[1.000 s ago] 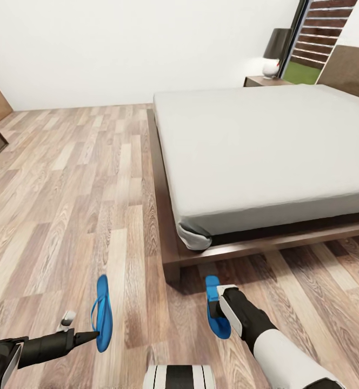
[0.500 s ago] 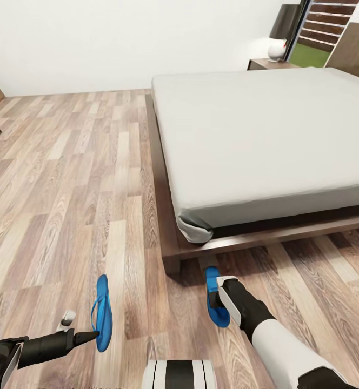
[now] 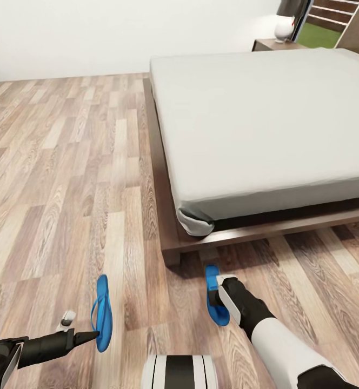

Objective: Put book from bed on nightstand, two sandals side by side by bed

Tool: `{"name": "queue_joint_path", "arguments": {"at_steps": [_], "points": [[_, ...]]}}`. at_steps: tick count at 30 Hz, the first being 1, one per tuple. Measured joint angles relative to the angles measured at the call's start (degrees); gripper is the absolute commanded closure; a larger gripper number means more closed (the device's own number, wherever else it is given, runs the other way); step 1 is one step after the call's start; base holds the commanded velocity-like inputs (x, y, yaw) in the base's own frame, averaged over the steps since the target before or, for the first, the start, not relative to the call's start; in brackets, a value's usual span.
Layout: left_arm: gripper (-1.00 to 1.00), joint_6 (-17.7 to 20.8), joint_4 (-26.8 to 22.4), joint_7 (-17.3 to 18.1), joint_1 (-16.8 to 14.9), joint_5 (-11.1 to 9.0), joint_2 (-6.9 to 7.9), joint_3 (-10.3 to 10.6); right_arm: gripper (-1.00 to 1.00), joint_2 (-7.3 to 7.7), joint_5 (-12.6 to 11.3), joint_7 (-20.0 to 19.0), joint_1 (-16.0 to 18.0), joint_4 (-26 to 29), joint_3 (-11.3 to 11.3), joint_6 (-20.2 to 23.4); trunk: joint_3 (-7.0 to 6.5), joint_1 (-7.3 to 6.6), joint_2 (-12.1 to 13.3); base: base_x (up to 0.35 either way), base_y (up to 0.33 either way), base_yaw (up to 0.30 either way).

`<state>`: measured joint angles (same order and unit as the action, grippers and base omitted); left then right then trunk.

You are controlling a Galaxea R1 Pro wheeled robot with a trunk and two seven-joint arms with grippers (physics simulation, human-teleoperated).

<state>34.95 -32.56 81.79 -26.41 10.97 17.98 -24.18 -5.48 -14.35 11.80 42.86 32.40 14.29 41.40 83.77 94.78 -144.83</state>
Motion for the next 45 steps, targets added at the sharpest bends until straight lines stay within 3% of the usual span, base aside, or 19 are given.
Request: {"name": "queue_joint_path", "arguments": {"at_steps": [8,21,32,45], "points": [[1.0,0.0,0.0,0.0,0.0,0.03,0.0,0.0,1.0,-0.35,0.02,0.0,0.17,0.02,0.01,-0.01,1.77,0.21,-0.11,0.0,0.0,0.0],[1.0,0.0,0.0,-0.01,-0.01,0.01,0.0,-0.01,1.0,-0.54,0.26,0.01,0.18,0.05,-0.01,-0.05,1.78,0.2,-0.11,0.0,0.0,0.0],[1.0,0.0,0.04,-0.08,0.0,0.04,0.05,-0.06,1.0,-0.54,0.25,0.01,0.18,0.05,-0.02,-0.09,4.21,0.49,-0.26,0.0,0.0,0.0],[1.0,0.0,0.08,-0.08,-0.01,0.02,0.02,-0.01,1.0,-0.45,0.28,0.01,0.19,0.06,0.01,-0.09,4.22,0.49,-0.26,0.0,0.0,0.0]]}}
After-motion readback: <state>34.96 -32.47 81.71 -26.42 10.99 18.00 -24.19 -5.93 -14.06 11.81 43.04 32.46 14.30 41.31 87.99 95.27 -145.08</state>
